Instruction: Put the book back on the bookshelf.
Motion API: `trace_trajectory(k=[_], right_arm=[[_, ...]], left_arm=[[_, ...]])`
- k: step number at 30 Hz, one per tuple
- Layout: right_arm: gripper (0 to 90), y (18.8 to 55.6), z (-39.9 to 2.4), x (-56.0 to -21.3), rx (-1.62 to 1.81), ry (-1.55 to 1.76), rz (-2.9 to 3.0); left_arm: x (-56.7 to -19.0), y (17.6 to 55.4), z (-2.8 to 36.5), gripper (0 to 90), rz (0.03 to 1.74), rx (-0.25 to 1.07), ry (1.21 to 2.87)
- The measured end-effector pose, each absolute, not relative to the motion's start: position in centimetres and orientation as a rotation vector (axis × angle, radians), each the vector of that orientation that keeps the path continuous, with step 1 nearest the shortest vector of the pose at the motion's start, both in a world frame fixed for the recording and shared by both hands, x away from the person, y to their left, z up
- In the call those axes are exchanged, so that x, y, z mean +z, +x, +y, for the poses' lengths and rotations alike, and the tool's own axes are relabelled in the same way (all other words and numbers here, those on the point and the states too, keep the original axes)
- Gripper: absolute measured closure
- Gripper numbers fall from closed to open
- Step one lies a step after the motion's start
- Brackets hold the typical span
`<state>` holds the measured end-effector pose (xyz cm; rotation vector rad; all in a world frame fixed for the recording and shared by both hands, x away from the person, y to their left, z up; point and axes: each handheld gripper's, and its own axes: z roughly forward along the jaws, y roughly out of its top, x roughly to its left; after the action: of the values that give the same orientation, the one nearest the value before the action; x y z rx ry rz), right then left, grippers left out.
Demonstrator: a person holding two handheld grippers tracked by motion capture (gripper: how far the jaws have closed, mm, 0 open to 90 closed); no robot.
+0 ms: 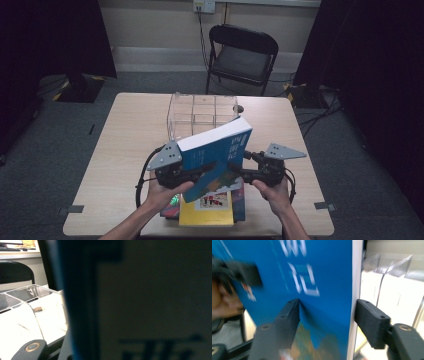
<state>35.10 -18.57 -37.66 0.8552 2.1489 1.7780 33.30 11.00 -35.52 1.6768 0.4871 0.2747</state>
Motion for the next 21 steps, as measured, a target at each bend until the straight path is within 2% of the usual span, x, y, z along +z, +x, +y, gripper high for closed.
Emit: trace_trajectory(k=[3, 11, 21], right_arm=[[41.3, 35.6, -17.9, -36.9, 1.779, 0.840, 2.137], [43.4, 36.1, -15.1, -37.0, 1.770, 0.800, 2.146], [46.9, 35.7, -15.2, -37.0, 1.761, 0.809, 2.135]], left_arm=[[-35.6, 34.0, 11.8, 60.1, 0.504, 0.247, 1.661], [-35.6, 33.6, 14.5, 60.0, 0.532, 0.293, 1.654], [-35.4, 33.5, 14.2, 57.0, 0.630, 0.255, 1.605]])
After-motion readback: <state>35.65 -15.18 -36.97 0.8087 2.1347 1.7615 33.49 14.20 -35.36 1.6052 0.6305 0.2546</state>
